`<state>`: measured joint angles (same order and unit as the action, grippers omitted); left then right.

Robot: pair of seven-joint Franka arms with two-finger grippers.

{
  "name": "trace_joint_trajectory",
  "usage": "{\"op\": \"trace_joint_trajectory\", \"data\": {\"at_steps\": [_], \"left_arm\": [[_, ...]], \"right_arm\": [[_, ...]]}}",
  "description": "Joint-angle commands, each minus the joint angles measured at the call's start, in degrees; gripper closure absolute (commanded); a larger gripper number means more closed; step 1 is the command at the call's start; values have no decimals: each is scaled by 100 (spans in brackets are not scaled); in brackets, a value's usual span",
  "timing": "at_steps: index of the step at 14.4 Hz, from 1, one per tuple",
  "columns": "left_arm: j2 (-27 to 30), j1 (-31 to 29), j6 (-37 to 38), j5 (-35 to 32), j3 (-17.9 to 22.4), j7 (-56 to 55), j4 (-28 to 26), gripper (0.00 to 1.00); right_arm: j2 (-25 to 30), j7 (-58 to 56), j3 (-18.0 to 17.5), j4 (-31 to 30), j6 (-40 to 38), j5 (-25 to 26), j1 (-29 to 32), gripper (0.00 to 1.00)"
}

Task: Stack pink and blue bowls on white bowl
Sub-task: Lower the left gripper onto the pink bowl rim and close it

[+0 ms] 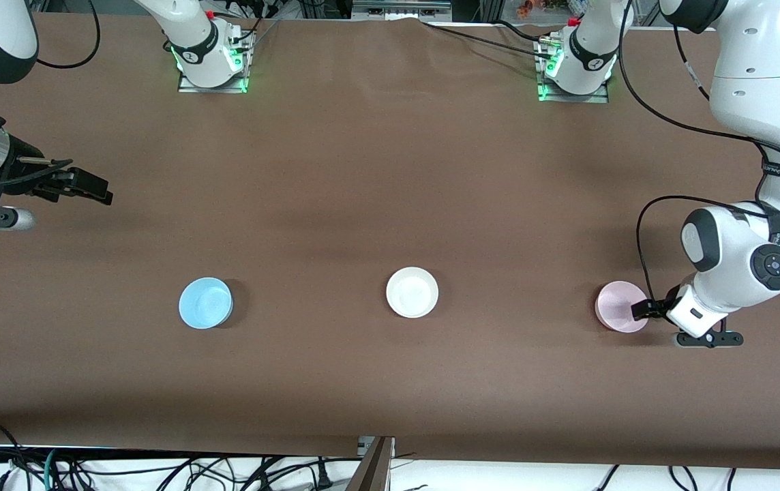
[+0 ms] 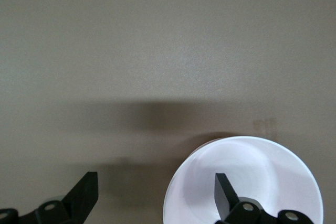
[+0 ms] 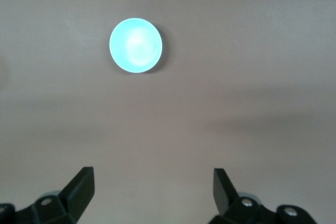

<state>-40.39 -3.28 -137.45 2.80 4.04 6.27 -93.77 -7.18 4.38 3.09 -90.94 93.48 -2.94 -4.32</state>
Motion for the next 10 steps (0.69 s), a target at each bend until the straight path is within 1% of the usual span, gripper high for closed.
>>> {"op": "trace_joint_trajectory", "data": {"at_steps": [1,2,3,4,6,10], "left_arm": [[66,-58,-97,54,-35,112,-115,11],[66,-58,-97,168,-35,120,-141,14],[66,-58,-97,186,-44,138,-159,18],[75,-50,-97,186,-52,138,-168,25],[75,-41,-97,195,-52,138,-177,34],[171,-41,-89,204,-52,147,-352,34]], "right_arm": [[226,-42,-28,-214,-5,21,19,0],[235,-51,-37,-214,-5,21,19,0],[235,-51,-28,-205,4,21,19,0],[235,-112,-37,-170,39,30,19,0],[226,-157,-45,-100,214,74,1,0],[164,-166,-37,50,303,30,1,0]]}}
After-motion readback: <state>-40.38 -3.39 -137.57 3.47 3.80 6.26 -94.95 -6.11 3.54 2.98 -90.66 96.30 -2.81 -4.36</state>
